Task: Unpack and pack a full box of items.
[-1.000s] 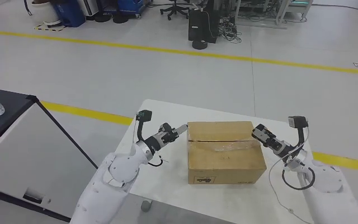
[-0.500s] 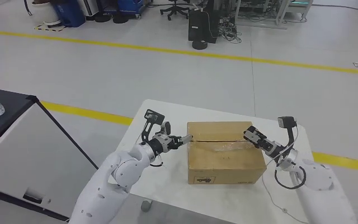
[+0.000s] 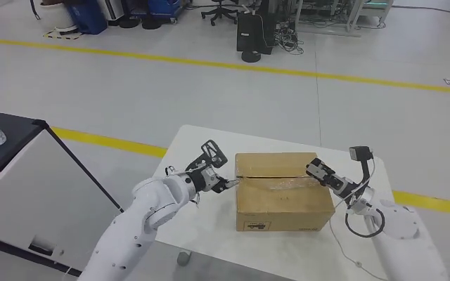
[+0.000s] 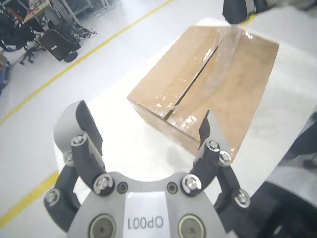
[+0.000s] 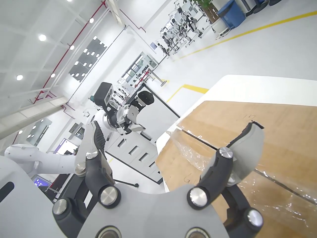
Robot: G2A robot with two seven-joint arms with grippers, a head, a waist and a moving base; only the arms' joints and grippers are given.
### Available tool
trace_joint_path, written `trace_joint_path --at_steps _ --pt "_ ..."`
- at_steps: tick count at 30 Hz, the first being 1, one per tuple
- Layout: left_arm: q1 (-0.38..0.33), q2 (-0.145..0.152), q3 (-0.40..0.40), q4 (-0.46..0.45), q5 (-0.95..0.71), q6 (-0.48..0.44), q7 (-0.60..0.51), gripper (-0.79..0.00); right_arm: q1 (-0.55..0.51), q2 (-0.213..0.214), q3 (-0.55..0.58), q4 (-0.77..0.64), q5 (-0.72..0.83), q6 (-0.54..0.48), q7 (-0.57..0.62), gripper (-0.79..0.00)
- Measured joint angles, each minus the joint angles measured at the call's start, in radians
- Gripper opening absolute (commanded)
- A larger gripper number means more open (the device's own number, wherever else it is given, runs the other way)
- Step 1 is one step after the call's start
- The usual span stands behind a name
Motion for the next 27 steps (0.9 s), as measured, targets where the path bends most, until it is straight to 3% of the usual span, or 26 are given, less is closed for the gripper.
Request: trace_joint_path --at_steps 3,7,15,18,20,25,26,27 --pt "-0.027 0.003 0.021 0.019 0.062 -0.093 0.001 0.000 0.000 0.000 0.000 0.000 0.000 0.000 0.000 0.000" --pt "-0.073 -0.003 0.062 0.057 0.011 -0.172 0.016 0.000 0.000 0.000 0.000 0.000 0.000 0.000 0.000 0.000" --pt "-0.175 -0.030 0.140 0.178 -0.069 -0.155 0.065 0.000 0.000 0.000 0.000 0.000 0.000 0.000 0.000 0.000" --pt "-0.208 -0.039 0.168 0.220 -0.051 -0.148 0.084 -0.132 0.000 0.000 0.000 0.000 0.000 0.000 0.000 0.000" --pt "-0.223 -0.042 0.180 0.246 -0.048 -0.157 0.084 -0.074 0.000 0.000 0.000 0.000 0.000 0.000 0.000 0.000" --pt "-0.235 -0.041 0.180 0.275 -0.043 -0.176 0.065 -0.114 0.000 0.000 0.000 0.000 0.000 0.000 0.000 0.000" --pt "-0.234 -0.040 0.178 0.275 -0.043 -0.176 0.064 -0.240 0.000 0.000 0.000 0.000 0.000 0.000 0.000 0.000" --pt "-0.234 -0.039 0.176 0.275 -0.043 -0.175 0.063 -0.299 0.000 0.000 0.000 0.000 0.000 0.000 0.000 0.000"
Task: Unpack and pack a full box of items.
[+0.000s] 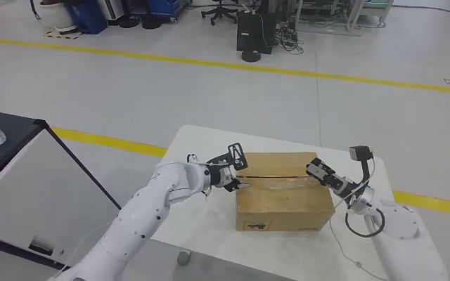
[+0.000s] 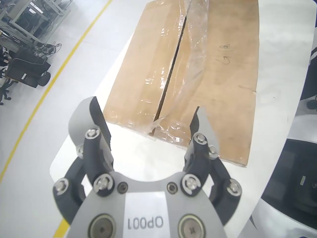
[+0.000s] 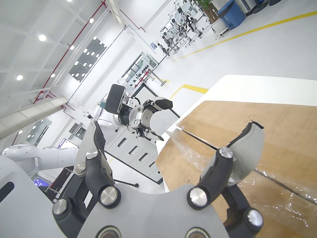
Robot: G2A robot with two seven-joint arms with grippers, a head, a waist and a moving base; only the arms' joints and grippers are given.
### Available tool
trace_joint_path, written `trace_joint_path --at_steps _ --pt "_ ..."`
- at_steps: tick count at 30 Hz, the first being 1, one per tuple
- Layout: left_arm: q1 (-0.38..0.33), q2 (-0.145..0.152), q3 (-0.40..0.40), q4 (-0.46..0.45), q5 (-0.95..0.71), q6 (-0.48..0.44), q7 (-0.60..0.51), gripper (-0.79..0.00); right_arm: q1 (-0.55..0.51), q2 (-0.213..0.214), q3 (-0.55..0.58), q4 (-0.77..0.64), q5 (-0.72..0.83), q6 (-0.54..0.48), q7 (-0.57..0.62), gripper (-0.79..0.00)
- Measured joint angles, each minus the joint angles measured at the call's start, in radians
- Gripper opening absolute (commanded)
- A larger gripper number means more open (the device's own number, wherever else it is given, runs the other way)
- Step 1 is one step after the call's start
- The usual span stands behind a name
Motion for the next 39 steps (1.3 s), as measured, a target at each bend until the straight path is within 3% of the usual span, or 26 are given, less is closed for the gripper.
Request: trace_joint_path --at_steps 3,5,6,8,11,13,16,17,18,19,30,39 --pt "0.005 0.002 -0.005 -0.005 -0.004 -0.002 -0.005 -0.157 0.000 0.000 0.000 0.000 0.000 0.000 0.000 0.000" --pt "0.010 0.003 -0.008 -0.010 -0.007 -0.005 -0.012 -0.231 0.000 0.000 0.000 0.000 0.000 0.000 0.000 0.000" --pt "0.013 0.004 -0.008 -0.012 -0.007 -0.008 -0.017 -0.231 0.000 0.000 0.000 0.000 0.000 0.000 0.000 0.000" --pt "0.019 0.006 -0.009 -0.018 -0.007 -0.012 -0.023 -0.385 0.000 0.000 0.000 0.000 0.000 0.000 0.000 0.000" --pt "0.027 0.008 -0.012 -0.025 -0.013 -0.015 -0.027 -0.369 0.000 0.000 0.000 0.000 0.000 0.000 0.000 0.000" --pt "0.031 0.009 -0.015 -0.028 -0.014 -0.016 -0.029 -0.440 0.000 0.000 0.000 0.000 0.000 0.000 0.000 0.000" --pt "0.035 0.011 -0.017 -0.030 -0.016 -0.018 -0.031 -0.462 0.000 0.000 0.000 0.000 0.000 0.000 0.000 0.000" --pt "0.036 0.011 -0.018 -0.030 -0.017 -0.017 -0.031 -0.493 0.000 0.000 0.000 0.000 0.000 0.000 0.000 0.000" --pt "0.037 0.011 -0.018 -0.031 -0.018 -0.016 -0.031 -0.739 0.000 0.000 0.000 0.000 0.000 0.000 0.000 0.000" --pt "0.038 0.011 -0.019 -0.032 -0.019 -0.015 -0.029 -0.785 0.000 0.000 0.000 0.000 0.000 0.000 0.000 0.000" --pt "0.038 0.014 -0.024 -0.037 -0.040 -0.009 -0.066 -0.785 0.000 0.000 0.000 0.000 0.000 0.000 0.000 0.000" --pt "0.026 0.014 -0.052 -0.055 -0.202 0.101 -0.296 -0.785 0.000 0.000 0.000 0.000 0.000 0.000 0.000 0.000"
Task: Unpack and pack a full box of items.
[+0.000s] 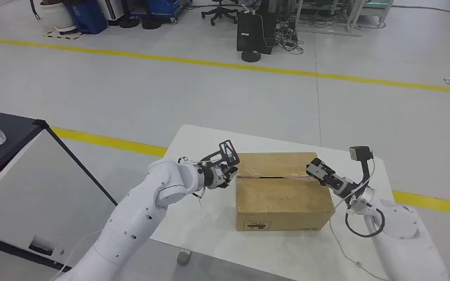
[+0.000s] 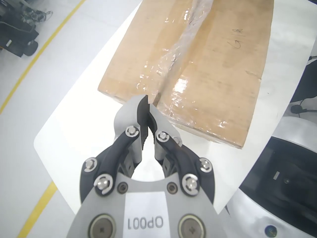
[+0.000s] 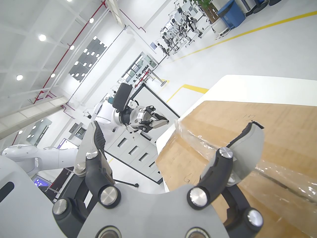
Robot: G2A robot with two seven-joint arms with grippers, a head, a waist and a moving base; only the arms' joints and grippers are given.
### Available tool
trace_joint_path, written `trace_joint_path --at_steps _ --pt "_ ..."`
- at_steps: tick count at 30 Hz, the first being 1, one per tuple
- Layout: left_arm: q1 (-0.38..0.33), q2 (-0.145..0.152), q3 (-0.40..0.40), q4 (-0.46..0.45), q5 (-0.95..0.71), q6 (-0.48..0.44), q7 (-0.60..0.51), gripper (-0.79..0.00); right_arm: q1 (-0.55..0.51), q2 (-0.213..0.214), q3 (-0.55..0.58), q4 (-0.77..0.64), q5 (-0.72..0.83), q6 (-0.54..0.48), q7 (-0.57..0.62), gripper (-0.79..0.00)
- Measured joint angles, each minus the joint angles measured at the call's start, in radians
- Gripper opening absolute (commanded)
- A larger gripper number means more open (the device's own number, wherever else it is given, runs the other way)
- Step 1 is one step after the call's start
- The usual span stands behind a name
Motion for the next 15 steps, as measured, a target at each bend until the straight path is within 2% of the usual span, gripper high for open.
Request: trace_joint_path --at_steps 9,15 --pt "-0.017 0.002 -0.024 -0.018 -0.196 0.072 -0.184 -0.785 0.000 0.000 0.000 0.000 0.000 0.000 0.000 0.000" --pt "-0.037 0.002 -0.009 0.024 -0.244 0.119 -0.276 -0.785 0.000 0.000 0.000 0.000 0.000 0.000 0.000 0.000"
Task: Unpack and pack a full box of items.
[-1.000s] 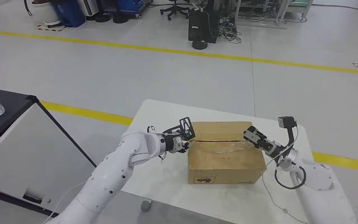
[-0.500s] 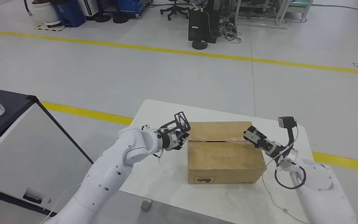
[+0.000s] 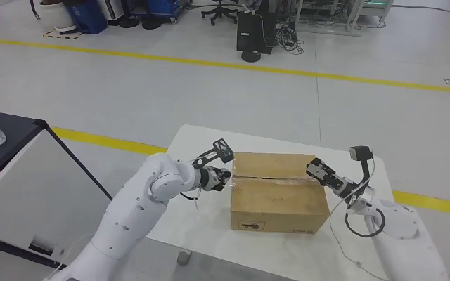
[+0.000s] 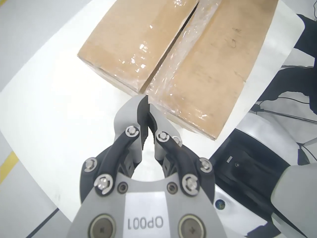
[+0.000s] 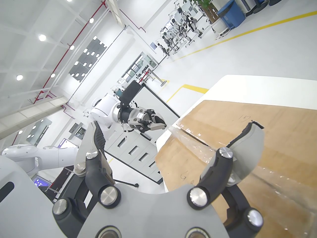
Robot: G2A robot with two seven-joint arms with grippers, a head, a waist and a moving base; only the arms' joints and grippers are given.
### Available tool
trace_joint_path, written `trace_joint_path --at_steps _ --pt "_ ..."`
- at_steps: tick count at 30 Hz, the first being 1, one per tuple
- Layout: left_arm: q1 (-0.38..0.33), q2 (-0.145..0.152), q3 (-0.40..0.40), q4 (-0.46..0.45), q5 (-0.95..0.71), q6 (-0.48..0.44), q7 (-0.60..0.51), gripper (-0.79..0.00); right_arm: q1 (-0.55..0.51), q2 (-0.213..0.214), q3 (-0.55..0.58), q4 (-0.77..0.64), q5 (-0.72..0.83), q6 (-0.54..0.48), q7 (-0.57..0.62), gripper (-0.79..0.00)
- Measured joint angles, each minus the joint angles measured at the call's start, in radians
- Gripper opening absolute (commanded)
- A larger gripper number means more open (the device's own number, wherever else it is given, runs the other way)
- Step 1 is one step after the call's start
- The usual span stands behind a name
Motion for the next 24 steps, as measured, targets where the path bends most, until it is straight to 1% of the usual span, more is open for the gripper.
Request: trace_joint_path --at_steps 8,12,19,20,21,22,23,24 --pt "-0.035 -0.012 0.031 0.045 -0.015 0.075 0.057 -0.785 0.000 0.000 0.000 0.000 0.000 0.000 0.000 0.000" --pt "-0.050 -0.015 0.045 0.066 -0.016 0.084 0.042 -0.785 0.000 0.000 0.000 0.000 0.000 0.000 0.000 0.000" --pt "-0.078 -0.023 0.072 0.112 -0.012 0.140 0.020 -0.785 0.000 0.000 0.000 0.000 0.000 0.000 0.000 0.000" --pt "-0.080 -0.024 0.074 0.115 -0.016 0.146 0.021 -0.745 0.000 0.000 0.000 0.000 0.000 0.000 0.000 0.000" --pt "-0.083 -0.025 0.077 0.117 -0.019 0.148 0.020 -0.483 0.000 0.000 0.000 0.000 0.000 0.000 0.000 0.000" --pt "-0.086 -0.026 0.080 0.119 -0.021 0.150 0.016 -0.139 0.000 0.000 0.000 0.000 0.000 0.000 0.000 0.000" --pt "-0.087 -0.026 0.080 0.120 -0.021 0.154 0.016 0.000 0.000 0.000 0.000 0.000 0.000 0.000 0.000 0.000" --pt "-0.088 -0.027 0.081 0.120 -0.021 0.160 0.015 0.000 0.000 0.000 0.000 0.000 0.000 0.000 0.000 0.000"
